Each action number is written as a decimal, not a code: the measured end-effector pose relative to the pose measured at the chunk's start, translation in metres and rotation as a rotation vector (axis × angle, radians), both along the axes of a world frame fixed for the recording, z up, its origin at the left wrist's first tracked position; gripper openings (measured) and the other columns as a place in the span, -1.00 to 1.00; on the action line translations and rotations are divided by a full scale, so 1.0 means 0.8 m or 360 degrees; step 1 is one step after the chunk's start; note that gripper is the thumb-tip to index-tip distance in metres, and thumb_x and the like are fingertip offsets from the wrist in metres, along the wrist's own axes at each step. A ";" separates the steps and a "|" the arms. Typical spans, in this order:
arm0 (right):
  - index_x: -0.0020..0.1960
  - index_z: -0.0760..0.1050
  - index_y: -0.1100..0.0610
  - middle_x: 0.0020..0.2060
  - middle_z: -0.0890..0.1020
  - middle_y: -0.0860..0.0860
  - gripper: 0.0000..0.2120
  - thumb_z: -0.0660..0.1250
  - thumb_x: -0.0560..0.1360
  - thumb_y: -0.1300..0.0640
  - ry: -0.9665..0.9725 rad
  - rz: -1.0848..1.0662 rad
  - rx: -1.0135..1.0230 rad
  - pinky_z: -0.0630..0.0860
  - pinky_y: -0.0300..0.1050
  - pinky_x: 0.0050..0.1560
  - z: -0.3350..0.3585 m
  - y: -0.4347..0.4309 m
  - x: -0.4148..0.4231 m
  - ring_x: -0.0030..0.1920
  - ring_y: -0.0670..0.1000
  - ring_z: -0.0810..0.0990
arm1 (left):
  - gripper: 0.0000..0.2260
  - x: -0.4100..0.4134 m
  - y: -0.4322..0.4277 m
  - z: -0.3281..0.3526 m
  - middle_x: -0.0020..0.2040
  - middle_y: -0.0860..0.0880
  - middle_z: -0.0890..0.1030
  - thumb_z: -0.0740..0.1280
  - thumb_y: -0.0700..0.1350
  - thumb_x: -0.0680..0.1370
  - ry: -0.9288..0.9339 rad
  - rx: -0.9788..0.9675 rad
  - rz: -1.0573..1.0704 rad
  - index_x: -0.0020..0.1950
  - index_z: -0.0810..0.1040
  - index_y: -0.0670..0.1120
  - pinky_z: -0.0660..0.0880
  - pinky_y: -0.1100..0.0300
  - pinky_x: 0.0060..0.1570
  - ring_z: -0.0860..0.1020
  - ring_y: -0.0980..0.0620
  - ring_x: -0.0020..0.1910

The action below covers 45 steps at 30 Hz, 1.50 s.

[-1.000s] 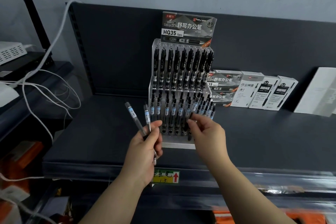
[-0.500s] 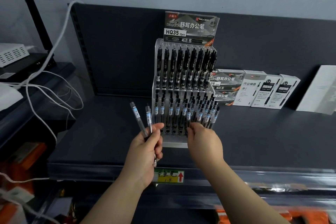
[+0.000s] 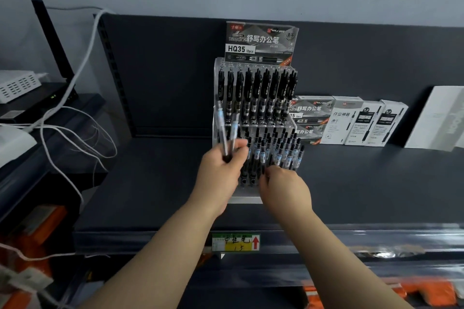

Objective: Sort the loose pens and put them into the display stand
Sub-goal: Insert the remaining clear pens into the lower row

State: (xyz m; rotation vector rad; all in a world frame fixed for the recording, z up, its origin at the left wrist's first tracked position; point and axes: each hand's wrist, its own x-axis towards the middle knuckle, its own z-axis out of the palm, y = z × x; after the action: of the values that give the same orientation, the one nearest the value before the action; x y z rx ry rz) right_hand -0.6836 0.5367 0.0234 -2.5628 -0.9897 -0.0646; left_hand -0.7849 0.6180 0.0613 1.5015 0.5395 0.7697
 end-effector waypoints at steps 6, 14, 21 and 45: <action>-0.22 0.38 0.11 -0.40 0.42 -0.03 -0.77 0.11 0.58 0.08 0.0114 0.0047 0.0014 0.22 -0.20 -0.48 0.005 -0.003 0.003 -0.35 0.06 0.44 | -0.93 0.047 0.000 0.008 -0.24 0.09 0.57 0.35 -0.11 0.53 0.0202 0.0296 0.0006 -0.07 0.60 0.06 0.50 0.15 -0.17 0.53 0.12 -0.26; -0.05 0.48 0.10 -0.36 0.52 0.01 -0.81 0.10 0.59 0.10 0.0053 0.0171 0.0281 0.23 -0.16 -0.51 0.008 -0.021 0.003 -0.37 0.06 0.46 | -0.93 0.060 -0.005 0.012 -0.26 0.03 0.60 0.37 -0.12 0.51 0.0312 0.0497 0.0155 -0.14 0.63 -0.09 0.48 0.20 -0.18 0.55 0.07 -0.23; 0.02 0.56 0.11 -0.32 0.62 0.06 -0.78 0.15 0.58 0.09 0.0003 0.0312 0.0486 0.48 -0.05 -0.37 0.007 -0.033 0.011 -0.34 0.09 0.56 | -0.96 0.064 -0.014 0.014 -0.21 0.01 0.64 0.37 -0.09 0.51 0.0496 0.0628 0.0222 -0.11 0.61 -0.02 0.51 0.17 -0.12 0.60 0.03 -0.17; -0.22 0.56 0.18 -0.56 0.51 -0.06 -0.86 0.38 0.48 0.14 0.1451 0.0735 0.0809 0.38 -0.25 -0.49 0.058 -0.019 -0.013 -0.53 -0.10 0.40 | -0.87 -0.040 -0.047 -0.035 -0.33 0.00 0.51 0.11 -0.11 0.64 0.0140 0.0035 -0.0059 0.00 0.43 -0.08 0.29 0.26 -0.49 0.36 0.11 -0.46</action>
State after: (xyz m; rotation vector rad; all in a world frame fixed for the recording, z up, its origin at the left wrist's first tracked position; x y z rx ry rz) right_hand -0.6940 0.5215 0.0702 -1.5569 -0.9671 0.7908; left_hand -0.8168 0.5807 0.0333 1.5668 0.5687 0.6852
